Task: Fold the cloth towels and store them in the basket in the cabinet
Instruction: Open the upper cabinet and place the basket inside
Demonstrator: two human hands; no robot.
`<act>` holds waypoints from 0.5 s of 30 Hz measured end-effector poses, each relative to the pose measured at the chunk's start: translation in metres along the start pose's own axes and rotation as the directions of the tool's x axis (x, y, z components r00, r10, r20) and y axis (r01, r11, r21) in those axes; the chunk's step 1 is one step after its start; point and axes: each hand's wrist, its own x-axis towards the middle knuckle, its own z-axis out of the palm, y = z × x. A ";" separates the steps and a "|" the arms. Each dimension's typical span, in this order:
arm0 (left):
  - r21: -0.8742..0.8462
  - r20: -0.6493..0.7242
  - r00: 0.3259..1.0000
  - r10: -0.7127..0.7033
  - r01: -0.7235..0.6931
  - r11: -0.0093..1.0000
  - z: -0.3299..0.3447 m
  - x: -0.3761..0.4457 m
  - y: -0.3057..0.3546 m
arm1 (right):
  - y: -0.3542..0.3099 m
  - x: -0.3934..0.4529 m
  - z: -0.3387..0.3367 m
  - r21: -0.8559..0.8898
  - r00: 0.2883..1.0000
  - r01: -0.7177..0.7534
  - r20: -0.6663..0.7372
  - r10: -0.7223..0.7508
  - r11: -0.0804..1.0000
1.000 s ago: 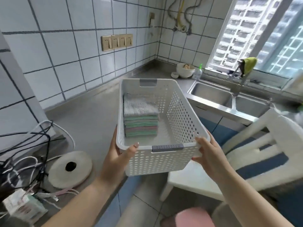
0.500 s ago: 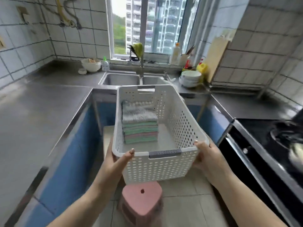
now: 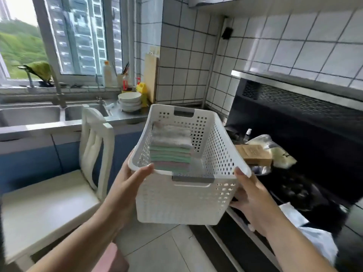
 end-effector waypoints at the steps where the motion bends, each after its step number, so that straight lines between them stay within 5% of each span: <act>1: -0.013 0.040 0.999 0.015 -0.015 1.000 0.017 0.011 0.003 | -0.012 -0.004 -0.013 -0.007 0.999 0.043 -0.001 -0.043 0.999; 9: -0.147 0.337 0.929 0.155 -0.111 0.983 0.113 0.088 0.043 | -0.102 -0.005 -0.069 -0.203 0.918 0.337 -0.145 -0.369 0.919; 15: -0.165 0.439 0.852 0.286 -0.237 0.957 0.175 0.155 0.065 | -0.163 0.014 -0.093 -0.316 0.799 0.443 -0.284 -0.530 0.839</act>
